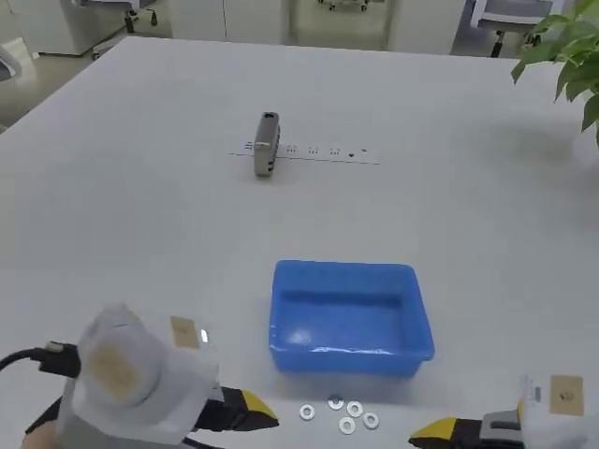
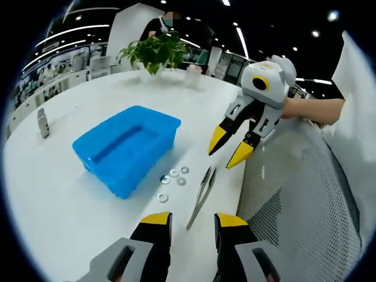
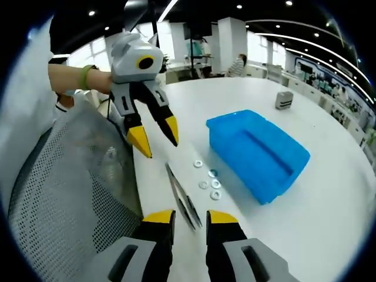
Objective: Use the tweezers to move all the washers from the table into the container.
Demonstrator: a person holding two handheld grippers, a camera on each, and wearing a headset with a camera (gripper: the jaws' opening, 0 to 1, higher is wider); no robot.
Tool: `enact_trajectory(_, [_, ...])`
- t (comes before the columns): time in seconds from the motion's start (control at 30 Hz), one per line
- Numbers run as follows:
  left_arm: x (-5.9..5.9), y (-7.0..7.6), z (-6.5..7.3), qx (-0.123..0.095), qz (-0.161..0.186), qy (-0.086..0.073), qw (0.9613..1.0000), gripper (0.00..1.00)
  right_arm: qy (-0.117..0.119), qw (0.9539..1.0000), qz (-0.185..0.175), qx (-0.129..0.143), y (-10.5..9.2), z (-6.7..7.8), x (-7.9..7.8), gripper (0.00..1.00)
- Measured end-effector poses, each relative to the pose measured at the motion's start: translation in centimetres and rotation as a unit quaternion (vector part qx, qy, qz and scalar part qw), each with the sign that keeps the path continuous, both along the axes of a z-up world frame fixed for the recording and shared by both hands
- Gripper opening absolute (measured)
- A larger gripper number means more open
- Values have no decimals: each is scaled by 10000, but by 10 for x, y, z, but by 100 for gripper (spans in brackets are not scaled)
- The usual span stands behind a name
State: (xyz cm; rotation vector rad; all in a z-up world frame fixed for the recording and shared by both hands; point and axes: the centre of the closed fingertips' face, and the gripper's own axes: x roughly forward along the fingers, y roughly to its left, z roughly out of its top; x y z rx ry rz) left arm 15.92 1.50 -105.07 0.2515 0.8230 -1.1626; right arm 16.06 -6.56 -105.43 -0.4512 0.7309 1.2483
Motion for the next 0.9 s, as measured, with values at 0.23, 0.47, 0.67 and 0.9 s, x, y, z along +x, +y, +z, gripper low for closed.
enact_trajectory(0.23, [4, -1, -16, 658, -511, -322, 9960, 18, -108, 9984, 415, -364, 7, -12, -3, 15])
enact_trajectory(0.47, [-1, -3, -22, 1103, -1144, -567, 9857, 6, -76, 9970, 565, -514, 11, -19, -4, 13])
enact_trajectory(0.67, [-2, -2, -29, 1507, -1519, -836, 9733, 0, -97, 9959, 664, -612, 11, -22, -3, 12])
enact_trajectory(0.9, [-1, 0, -33, 1708, -1642, -876, 9676, 0, -34, 9959, 648, -636, 12, -25, -2, 9])
